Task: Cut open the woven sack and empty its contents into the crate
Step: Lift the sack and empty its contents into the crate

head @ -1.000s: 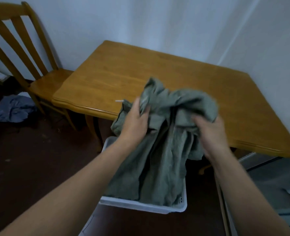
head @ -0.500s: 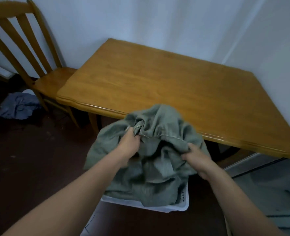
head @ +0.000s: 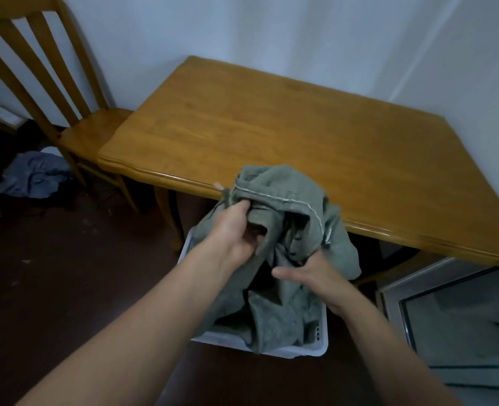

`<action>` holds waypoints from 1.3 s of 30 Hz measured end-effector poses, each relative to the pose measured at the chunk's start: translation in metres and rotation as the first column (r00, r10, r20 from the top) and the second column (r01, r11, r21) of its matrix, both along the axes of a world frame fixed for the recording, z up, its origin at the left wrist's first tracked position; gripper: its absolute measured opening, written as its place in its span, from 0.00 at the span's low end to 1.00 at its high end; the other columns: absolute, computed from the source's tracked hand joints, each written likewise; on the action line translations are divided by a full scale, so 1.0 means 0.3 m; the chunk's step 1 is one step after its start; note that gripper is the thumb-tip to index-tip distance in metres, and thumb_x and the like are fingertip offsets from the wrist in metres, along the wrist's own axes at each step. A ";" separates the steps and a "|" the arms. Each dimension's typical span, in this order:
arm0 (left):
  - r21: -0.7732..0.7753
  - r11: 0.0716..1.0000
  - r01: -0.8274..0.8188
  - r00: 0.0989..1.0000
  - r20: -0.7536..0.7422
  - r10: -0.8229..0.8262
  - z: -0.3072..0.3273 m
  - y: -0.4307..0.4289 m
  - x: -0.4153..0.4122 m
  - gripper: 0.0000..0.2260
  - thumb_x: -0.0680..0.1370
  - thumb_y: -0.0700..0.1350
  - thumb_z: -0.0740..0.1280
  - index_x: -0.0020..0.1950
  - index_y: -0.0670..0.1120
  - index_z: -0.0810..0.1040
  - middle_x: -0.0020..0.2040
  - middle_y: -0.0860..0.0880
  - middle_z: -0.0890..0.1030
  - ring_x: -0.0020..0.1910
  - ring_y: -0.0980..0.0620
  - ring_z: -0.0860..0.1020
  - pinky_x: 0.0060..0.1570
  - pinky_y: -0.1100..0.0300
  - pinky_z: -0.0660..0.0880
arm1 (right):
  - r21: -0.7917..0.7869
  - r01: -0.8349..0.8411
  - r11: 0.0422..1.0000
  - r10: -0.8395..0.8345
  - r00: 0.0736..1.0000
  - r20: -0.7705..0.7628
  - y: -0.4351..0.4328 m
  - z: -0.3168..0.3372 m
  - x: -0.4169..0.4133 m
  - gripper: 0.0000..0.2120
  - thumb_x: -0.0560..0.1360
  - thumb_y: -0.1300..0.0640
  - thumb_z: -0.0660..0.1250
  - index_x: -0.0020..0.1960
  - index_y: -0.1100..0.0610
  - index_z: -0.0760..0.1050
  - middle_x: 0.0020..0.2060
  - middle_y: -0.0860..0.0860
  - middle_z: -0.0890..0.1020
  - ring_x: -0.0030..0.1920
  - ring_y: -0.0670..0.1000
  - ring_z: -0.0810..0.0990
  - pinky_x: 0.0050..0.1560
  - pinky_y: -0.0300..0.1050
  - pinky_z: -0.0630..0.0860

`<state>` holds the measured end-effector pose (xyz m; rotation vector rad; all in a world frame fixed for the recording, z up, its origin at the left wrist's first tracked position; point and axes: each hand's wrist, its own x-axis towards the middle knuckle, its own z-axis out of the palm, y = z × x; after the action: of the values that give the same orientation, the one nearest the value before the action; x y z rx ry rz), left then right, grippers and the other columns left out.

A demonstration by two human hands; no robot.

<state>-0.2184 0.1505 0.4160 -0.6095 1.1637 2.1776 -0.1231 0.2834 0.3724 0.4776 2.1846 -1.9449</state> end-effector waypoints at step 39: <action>-0.832 0.064 0.551 0.356 0.166 -0.920 -0.385 -0.196 -0.035 0.31 0.69 0.68 0.64 0.61 0.47 0.74 0.56 0.47 0.81 0.56 0.47 0.78 0.63 0.50 0.70 | 0.095 0.011 0.995 -0.046 0.927 0.371 -0.073 -0.285 0.089 0.13 0.73 0.52 0.70 0.56 0.54 0.79 0.51 0.51 0.85 0.51 0.49 0.83 0.58 0.49 0.78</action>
<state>-0.2288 0.0916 0.3005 0.2831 2.0956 0.6772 -0.0966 0.2616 0.2870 0.8242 2.0313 -1.6082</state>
